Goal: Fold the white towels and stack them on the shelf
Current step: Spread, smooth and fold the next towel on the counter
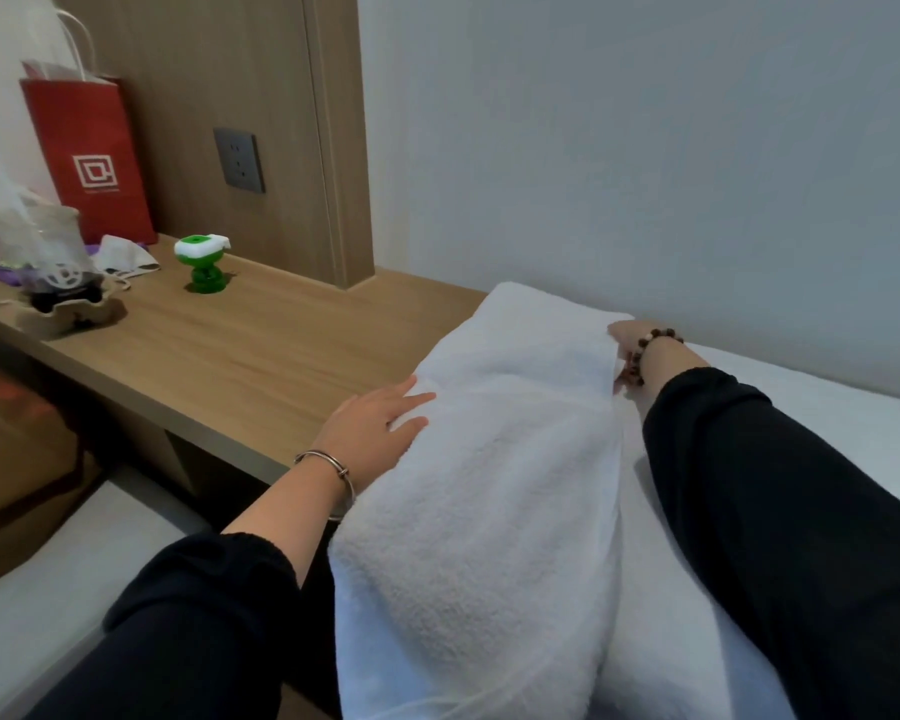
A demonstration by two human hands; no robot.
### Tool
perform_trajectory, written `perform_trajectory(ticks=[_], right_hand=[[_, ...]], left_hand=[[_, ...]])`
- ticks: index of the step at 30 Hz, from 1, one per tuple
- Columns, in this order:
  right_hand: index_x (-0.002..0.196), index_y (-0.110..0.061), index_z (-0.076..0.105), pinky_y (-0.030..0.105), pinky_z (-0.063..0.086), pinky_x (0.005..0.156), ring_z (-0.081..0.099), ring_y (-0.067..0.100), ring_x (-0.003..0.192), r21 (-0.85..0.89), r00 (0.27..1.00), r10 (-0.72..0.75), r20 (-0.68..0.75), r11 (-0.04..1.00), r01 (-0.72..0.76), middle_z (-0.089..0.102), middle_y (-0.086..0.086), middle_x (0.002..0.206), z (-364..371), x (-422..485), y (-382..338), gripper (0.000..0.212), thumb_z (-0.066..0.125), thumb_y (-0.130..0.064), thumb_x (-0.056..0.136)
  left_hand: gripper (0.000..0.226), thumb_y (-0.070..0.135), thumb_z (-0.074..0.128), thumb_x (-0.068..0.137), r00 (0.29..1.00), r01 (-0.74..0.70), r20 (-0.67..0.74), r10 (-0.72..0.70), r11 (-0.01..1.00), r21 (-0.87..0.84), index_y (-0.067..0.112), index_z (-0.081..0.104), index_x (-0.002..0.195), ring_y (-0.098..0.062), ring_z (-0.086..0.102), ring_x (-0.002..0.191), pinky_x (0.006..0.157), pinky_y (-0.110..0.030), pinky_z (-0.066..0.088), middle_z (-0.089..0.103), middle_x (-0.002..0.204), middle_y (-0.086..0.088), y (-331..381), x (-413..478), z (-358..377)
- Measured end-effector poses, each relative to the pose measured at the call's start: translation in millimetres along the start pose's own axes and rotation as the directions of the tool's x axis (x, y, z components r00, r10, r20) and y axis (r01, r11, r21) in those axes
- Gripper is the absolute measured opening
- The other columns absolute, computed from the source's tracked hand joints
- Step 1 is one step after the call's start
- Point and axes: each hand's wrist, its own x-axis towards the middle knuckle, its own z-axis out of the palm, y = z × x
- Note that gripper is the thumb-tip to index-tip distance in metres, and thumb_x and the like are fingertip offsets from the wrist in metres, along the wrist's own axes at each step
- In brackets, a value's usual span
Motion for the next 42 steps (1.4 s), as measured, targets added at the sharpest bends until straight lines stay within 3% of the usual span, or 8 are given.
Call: perform_trajectory(ticks=[5, 8, 12, 16, 26, 34, 39, 42], right_hand=[[0.076, -0.009, 0.053, 0.033, 0.048, 0.066, 0.056, 0.032, 0.071, -0.051, 0.971, -0.171, -0.165, 0.985, 0.165, 0.055, -0.003, 0.051, -3.5, -17.8, 5.7, 0.02, 0.051, -0.016, 0.094], [0.116, -0.002, 0.061, 0.031, 0.045, 0.072, 0.053, 0.027, 0.068, -0.002, 0.99, -0.09, -0.109, 0.996, 0.09, 0.057, 0.004, 0.054, -1.5, -24.8, 6.6, 0.03, 0.049, -0.02, 0.097], [0.11, -0.012, 0.054, 0.038, 0.05, 0.063, 0.062, 0.028, 0.075, 0.161, 0.999, 0.031, -0.017, 0.986, -0.028, 0.06, 0.008, 0.085, 14.9, -56.2, 9.3, 0.039, 0.056, -0.045, 0.089], [0.136, -0.011, 0.047, 0.039, 0.043, 0.103, 0.054, 0.024, 0.117, 0.226, 0.993, -0.083, 0.082, 0.972, 0.063, 0.052, 0.013, 0.136, 26.5, -92.0, 31.0, 0.061, 0.047, -0.05, 0.089], [0.084, -0.002, 0.067, 0.037, 0.056, 0.058, 0.071, 0.027, 0.063, 0.439, 0.894, -0.079, 0.44, 0.888, -0.137, 0.073, 0.013, 0.075, 32.3, -204.5, 91.8, 0.018, 0.052, 0.003, 0.092], [0.14, -0.001, 0.04, 0.046, 0.043, 0.097, 0.054, 0.038, 0.116, 0.736, 0.897, -0.332, 0.29, 0.677, 0.013, 0.053, 0.022, 0.13, 39.5, -231.2, 96.7, 0.059, 0.022, 0.022, 0.089], [0.13, 0.001, 0.05, 0.034, 0.056, 0.065, 0.064, 0.03, 0.089, 0.694, 0.921, -0.331, 0.206, 0.713, 0.101, 0.059, 0.02, 0.123, 46.2, -234.6, 103.3, 0.053, 0.027, 0.023, 0.087], [0.131, 0.002, 0.051, 0.041, 0.054, 0.079, 0.061, 0.037, 0.099, 0.618, 0.933, -0.33, 0.144, 0.766, 0.175, 0.059, 0.022, 0.122, 45.6, -233.3, 105.6, 0.054, 0.032, 0.024, 0.085]], left_hand=[[0.038, 0.034, 0.046, 0.098, 1.0, -0.004, -0.007, 0.004, 1.0, -0.022, 0.041, 0.046, 0.135, -0.016, 0.044, 0.128, 0.107, -0.043, 0.034, 0.029, 0.152, 0.015, -1.5, 0.4, 1.6], [0.037, 0.036, 0.046, 0.097, 1.0, 0.017, -0.007, -0.017, 0.999, -0.043, 0.044, 0.046, 0.134, -0.015, 0.045, 0.126, 0.105, -0.043, 0.037, 0.03, 0.151, 0.017, -3.1, 1.1, 1.0], [0.038, 0.035, 0.047, 0.097, 1.0, 0.028, -0.007, -0.029, 0.999, -0.038, 0.04, 0.048, 0.134, -0.014, 0.042, 0.13, 0.11, -0.034, 0.032, 0.033, 0.151, 0.01, -3.4, 1.4, 1.8], [0.036, 0.03, 0.052, 0.095, 0.994, 0.062, -0.079, -0.075, 0.986, -0.157, 0.03, 0.055, 0.131, -0.011, 0.048, 0.124, 0.096, -0.016, 0.034, 0.042, 0.146, 0.005, 1.3, -4.9, -0.7], [0.038, 0.008, 0.048, 0.088, 0.91, 0.289, -0.112, -0.398, 0.806, -0.516, 0.019, 0.064, 0.121, -0.027, 0.063, 0.097, 0.078, -0.029, 0.048, 0.069, 0.107, 0.003, 25.0, -60.0, -17.8], [0.01, 0.022, 0.055, 0.09, 0.92, -0.106, -0.388, 0.06, 0.99, -0.098, 0.02, 0.064, 0.086, -0.008, 0.056, 0.073, 0.071, -0.032, 0.049, 0.061, 0.081, 0.01, 83.9, -145.3, -0.9], [0.038, 0.056, 0.056, 0.084, 1.0, -0.022, -0.005, 0.023, 0.986, 0.167, 0.024, 0.055, 0.104, -0.015, 0.058, 0.086, 0.073, -0.031, 0.045, 0.062, 0.094, 0.006, 115.7, -169.7, 38.3], [0.031, 0.045, 0.062, 0.084, 0.983, -0.041, 0.182, 0.013, 0.987, 0.154, 0.019, 0.052, 0.099, -0.026, 0.06, 0.088, 0.071, -0.032, 0.044, 0.065, 0.095, -0.003, 128.4, -176.4, 55.9]])
